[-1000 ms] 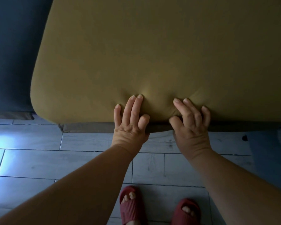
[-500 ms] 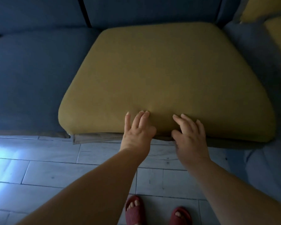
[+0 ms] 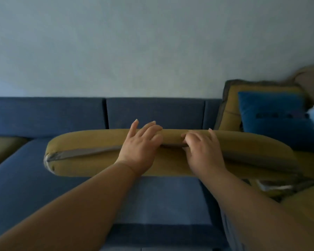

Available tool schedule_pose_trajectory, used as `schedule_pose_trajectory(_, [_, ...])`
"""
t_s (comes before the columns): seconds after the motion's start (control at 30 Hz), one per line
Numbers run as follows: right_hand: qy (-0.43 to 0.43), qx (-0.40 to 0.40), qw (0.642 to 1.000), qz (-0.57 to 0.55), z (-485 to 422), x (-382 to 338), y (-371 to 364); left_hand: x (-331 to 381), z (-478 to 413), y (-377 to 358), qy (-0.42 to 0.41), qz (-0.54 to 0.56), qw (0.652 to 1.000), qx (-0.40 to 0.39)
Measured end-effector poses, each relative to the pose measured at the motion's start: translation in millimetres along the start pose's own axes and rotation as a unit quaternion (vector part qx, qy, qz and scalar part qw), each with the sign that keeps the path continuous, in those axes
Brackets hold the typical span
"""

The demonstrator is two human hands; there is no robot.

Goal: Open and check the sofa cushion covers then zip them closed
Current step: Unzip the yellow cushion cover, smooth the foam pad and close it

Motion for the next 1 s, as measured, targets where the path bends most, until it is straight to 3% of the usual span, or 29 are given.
schedule_pose_trajectory(0.1, [-0.049,-0.044,0.998,0.008,-28.5,-4.4,26.0,-16.2,-29.4,20.9,0.071,0.060,0.992,-0.080])
schedule_pose_trajectory(0.2, [-0.097,-0.113,0.989,-0.025,-38.9,-2.5,19.6,-33.3,-34.1,6.2,0.166,0.134,0.959,-0.187])
schedule_pose_trajectory(0.37, [-0.115,-0.186,0.976,-0.004,-53.9,1.1,9.8,-46.0,-42.6,-9.7,0.129,0.115,0.949,-0.264])
schedule_pose_trajectory(0.53, [-0.139,-0.204,0.969,-0.028,-85.7,6.6,19.9,-61.7,-76.3,-17.2,0.106,0.108,0.942,-0.299])
schedule_pose_trajectory(0.67, [-0.087,-0.247,0.963,-0.068,-108.4,27.4,25.8,-76.5,-101.9,-23.4,0.108,0.098,0.942,-0.301])
schedule_pose_trajectory(0.77, [-0.040,-0.306,0.951,0.025,-136.2,56.6,23.8,-89.8,-128.8,-27.7,0.115,0.093,0.937,-0.316])
schedule_pose_trajectory(0.83, [-0.038,-0.303,0.950,0.063,-157.7,69.4,20.7,-98.9,-145.5,-27.9,0.112,0.086,0.935,-0.325])
schedule_pose_trajectory(1.0, [-0.009,-0.227,0.973,0.036,-212.0,78.0,7.8,-124.5,-187.0,-33.6,0.120,0.077,0.947,-0.288])
Point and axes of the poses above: each hand's wrist, its own z-axis away from the middle knuckle, its own y-axis out of the back of the hand, x = y × z, the point moved 4 cm from there along -z, towards the middle knuckle, and after that the axes turned 9 degrees about -x, right-handed, at the moved point
